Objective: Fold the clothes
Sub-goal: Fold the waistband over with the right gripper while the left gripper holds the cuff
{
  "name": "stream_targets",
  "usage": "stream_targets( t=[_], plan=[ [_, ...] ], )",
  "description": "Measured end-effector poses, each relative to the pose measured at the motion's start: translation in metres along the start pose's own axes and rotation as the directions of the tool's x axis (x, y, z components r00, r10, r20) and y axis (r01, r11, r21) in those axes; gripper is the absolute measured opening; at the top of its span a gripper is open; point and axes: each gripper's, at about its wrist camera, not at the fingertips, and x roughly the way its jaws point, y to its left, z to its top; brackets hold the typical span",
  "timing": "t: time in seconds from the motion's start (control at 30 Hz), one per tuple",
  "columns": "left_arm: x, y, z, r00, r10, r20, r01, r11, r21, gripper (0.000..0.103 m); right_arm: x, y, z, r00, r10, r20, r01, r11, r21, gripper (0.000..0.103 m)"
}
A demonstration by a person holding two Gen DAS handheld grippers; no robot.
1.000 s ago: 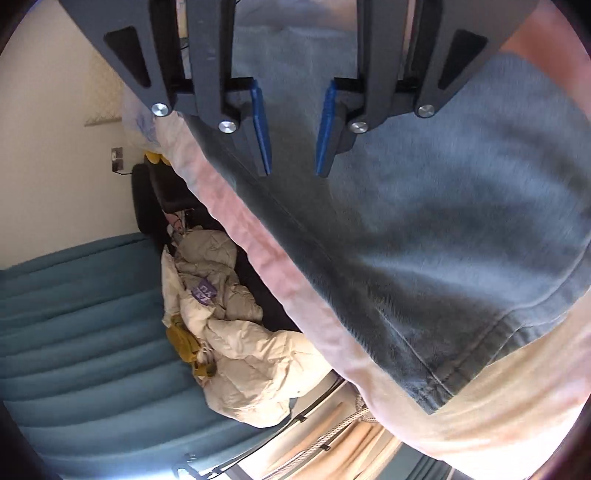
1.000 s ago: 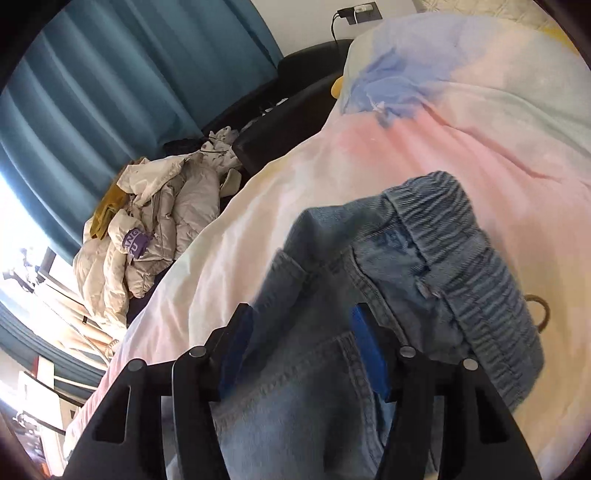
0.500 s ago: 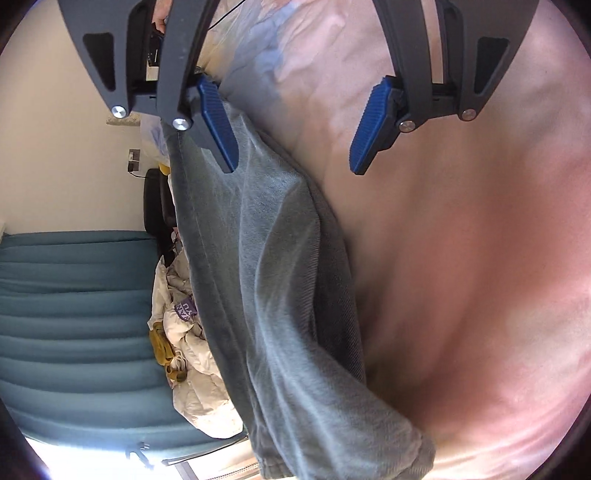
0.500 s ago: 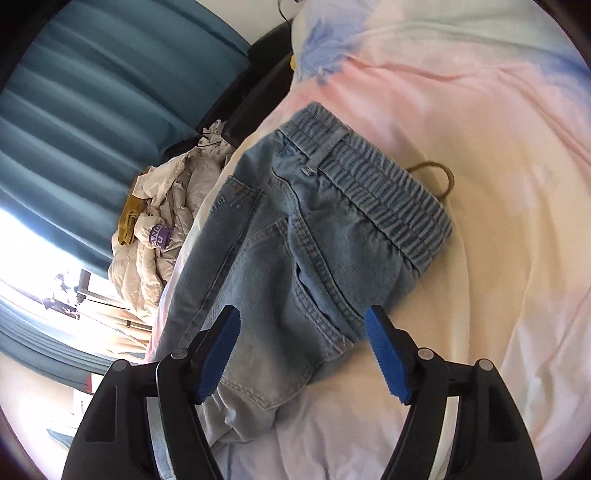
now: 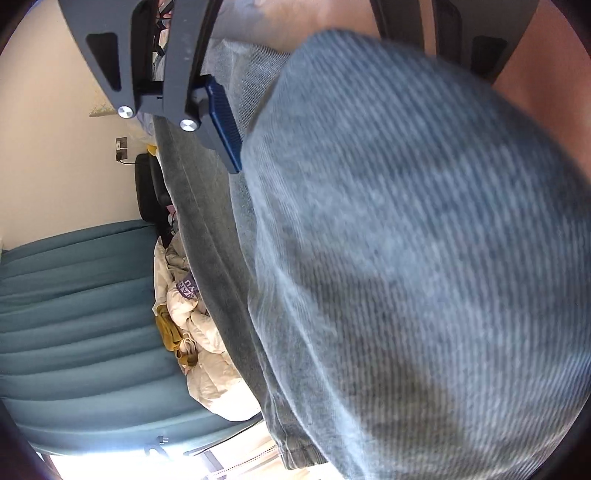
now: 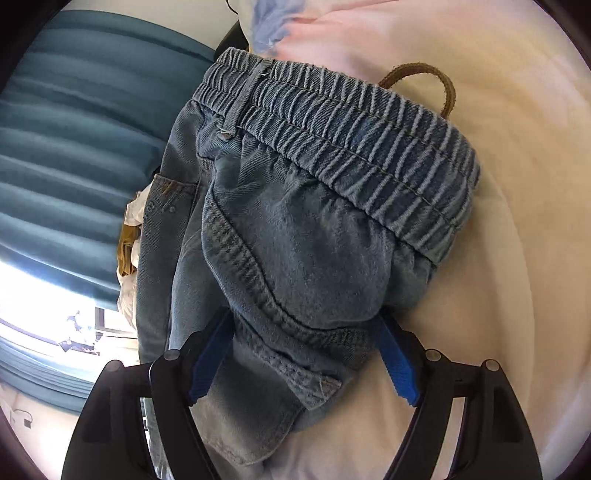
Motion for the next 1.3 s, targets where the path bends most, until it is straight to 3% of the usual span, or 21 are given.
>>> stream_targets(
  t=[0.1, 0.17, 0.23, 0.33, 0.4, 0.53, 0.77, 0.93, 1.03, 1.2, 1.3],
  plan=[
    [0.000, 0.001, 0.006, 0.999, 0.011, 0.033, -0.010, 1.000, -0.004, 0.033, 0.006, 0.007, 0.002, 0.999, -0.042, 0.026, 0.042, 0.999, -0.002, 0.078],
    [-0.002, -0.001, 0.006, 0.999, 0.017, 0.049, -0.017, 1.000, 0.013, 0.021, 0.002, 0.016, 0.001, 0.996, -0.069, 0.051, 0.070, 0.997, -0.022, 0.063],
    [-0.008, -0.006, 0.004, 0.997, 0.019, 0.075, -0.022, 0.999, 0.035, 0.017, -0.002, 0.025, 0.001, 0.993, -0.095, 0.076, 0.098, 0.994, -0.042, 0.039],
    [-0.022, -0.014, -0.002, 0.993, 0.007, 0.121, -0.012, 0.999, 0.039, 0.015, -0.009, 0.039, 0.000, 0.985, -0.133, 0.114, 0.141, 0.988, -0.069, 0.022],
    [-0.034, -0.021, -0.005, 0.991, 0.010, 0.134, -0.015, 0.999, 0.038, 0.014, -0.013, 0.048, -0.001, 0.978, -0.156, 0.140, 0.169, 0.982, -0.086, 0.019],
    [-0.056, -0.032, -0.017, 0.990, 0.009, 0.140, -0.016, 0.999, 0.048, 0.012, -0.046, 0.063, 0.000, 0.981, -0.110, 0.160, 0.129, 0.985, -0.114, 0.017],
    [-0.074, -0.035, -0.061, 1.000, 0.007, 0.023, -0.008, 1.000, 0.030, 0.011, -0.131, 0.064, 0.009, 0.968, -0.113, 0.224, 0.141, 0.983, -0.116, 0.016],
    [-0.075, -0.022, -0.112, 0.996, 0.046, -0.080, -0.044, 0.999, 0.028, 0.011, -0.190, 0.029, 0.018, 0.961, -0.157, 0.227, 0.186, 0.976, -0.110, 0.016],
    [-0.074, -0.007, -0.137, 0.987, 0.084, -0.135, -0.079, 0.996, 0.041, 0.012, -0.213, -0.013, 0.014, 0.959, -0.173, 0.225, 0.195, 0.977, -0.082, 0.016],
    [-0.065, 0.013, -0.141, 0.987, 0.044, -0.158, -0.047, 0.999, -0.016, 0.015, -0.221, -0.062, -0.007, 0.956, -0.203, 0.212, 0.230, 0.967, -0.112, 0.018],
    [-0.067, 0.030, -0.139, 0.977, -0.030, -0.211, -0.001, 0.990, -0.142, 0.019, -0.224, -0.072, -0.018, 0.955, -0.229, 0.187, 0.252, 0.961, -0.113, 0.026]
  ],
)
